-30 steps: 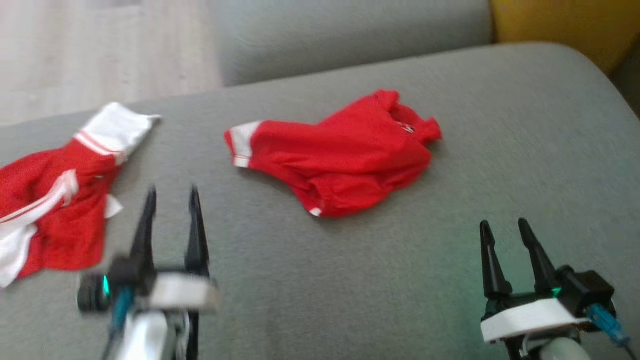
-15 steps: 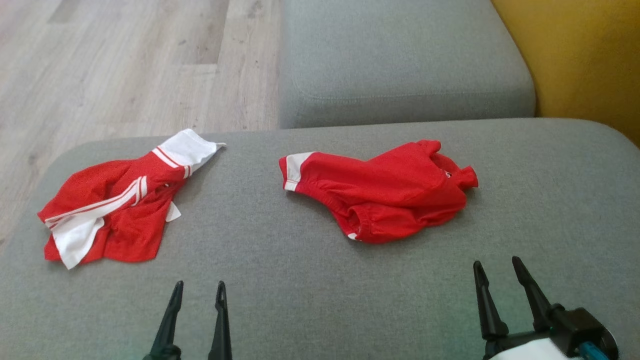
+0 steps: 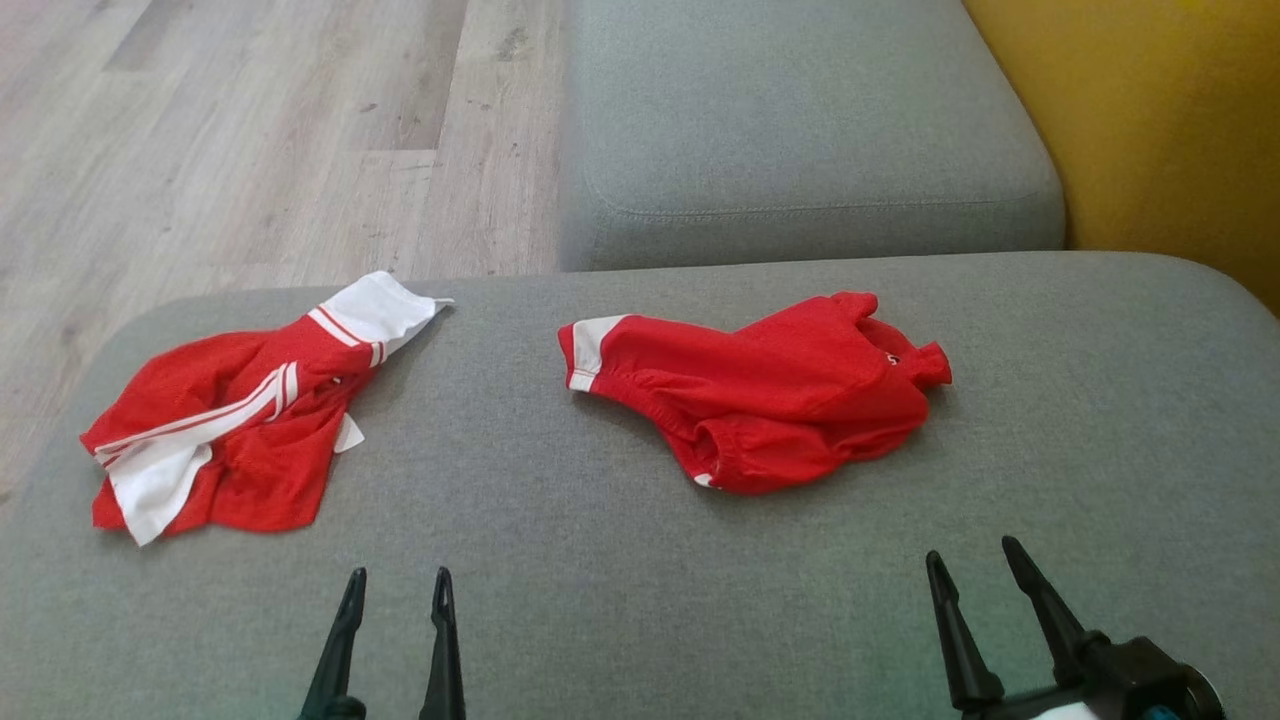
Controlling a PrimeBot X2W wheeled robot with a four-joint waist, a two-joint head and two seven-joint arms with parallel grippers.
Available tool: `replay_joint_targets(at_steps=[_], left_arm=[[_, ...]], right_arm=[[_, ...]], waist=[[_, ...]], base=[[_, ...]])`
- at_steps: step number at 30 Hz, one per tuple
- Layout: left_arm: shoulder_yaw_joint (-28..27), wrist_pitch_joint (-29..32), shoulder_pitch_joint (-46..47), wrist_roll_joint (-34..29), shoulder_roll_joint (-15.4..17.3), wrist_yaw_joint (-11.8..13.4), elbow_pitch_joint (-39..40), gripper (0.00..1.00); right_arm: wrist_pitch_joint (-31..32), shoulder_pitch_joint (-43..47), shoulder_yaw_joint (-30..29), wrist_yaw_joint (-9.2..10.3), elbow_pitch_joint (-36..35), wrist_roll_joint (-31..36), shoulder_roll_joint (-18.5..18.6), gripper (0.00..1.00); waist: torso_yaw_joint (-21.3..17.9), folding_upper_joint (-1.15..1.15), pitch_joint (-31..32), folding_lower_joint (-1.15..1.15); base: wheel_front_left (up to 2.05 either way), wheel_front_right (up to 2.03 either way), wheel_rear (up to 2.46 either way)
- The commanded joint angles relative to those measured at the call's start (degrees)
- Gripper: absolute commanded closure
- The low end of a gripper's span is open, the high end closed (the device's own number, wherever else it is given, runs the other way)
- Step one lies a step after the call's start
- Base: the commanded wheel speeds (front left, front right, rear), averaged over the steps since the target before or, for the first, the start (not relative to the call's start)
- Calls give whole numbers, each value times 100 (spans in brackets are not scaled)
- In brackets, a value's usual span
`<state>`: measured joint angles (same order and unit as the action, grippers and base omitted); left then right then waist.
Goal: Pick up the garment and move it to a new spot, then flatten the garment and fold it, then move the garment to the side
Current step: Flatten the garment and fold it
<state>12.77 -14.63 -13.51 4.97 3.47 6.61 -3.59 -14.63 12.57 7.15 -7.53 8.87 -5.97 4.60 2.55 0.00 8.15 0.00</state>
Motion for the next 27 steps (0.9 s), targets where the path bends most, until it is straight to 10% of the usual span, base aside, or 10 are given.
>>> replay_joint_targets(at_steps=[1, 27], left_arm=[[-191, -37, 157, -41, -56, 44, 211, 0], [24, -37, 179, 4, -58, 40, 28, 0]], right_arm=[[-37, -136, 140, 4, -219, 23, 133, 0], [-37, -102, 81, 4, -268, -46, -22, 0]], waist=[[-2, 0, -3, 0], [-134, 0, -191, 0]], base=[[0, 0, 0], [0, 0, 0]])
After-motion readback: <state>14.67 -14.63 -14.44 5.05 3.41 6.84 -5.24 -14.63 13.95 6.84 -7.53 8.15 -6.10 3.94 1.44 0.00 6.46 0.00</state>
